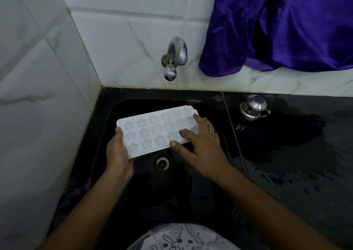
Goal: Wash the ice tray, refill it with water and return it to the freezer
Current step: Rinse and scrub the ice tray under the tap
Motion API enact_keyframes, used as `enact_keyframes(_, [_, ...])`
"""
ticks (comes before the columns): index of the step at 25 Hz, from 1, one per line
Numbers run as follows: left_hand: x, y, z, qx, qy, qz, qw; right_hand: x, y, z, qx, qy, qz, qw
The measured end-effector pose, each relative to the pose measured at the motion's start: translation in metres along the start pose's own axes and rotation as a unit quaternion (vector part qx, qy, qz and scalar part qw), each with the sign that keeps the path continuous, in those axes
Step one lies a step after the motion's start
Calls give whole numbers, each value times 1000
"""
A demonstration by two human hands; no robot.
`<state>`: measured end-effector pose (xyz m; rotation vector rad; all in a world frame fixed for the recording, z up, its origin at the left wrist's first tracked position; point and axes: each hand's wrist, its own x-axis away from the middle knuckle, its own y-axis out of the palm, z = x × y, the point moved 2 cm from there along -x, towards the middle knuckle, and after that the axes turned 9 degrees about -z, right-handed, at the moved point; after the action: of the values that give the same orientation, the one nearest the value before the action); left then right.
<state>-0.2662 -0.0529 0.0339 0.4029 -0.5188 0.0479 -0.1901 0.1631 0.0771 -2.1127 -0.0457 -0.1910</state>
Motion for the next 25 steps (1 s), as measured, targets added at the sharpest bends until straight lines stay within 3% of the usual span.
enact_keyframes(7, [2, 3, -3, -1, -5, -2, 1000, -2, -11, 7, 192, -42, 56, 979])
enact_keyframes(12, [0, 0, 1, -1, 7, -1, 1000, 1, -6, 10, 156, -44, 6, 987])
enact_keyframes(25, [3, 5, -1, -10, -7, -9, 1000, -1, -14, 4, 166, -20, 52, 984])
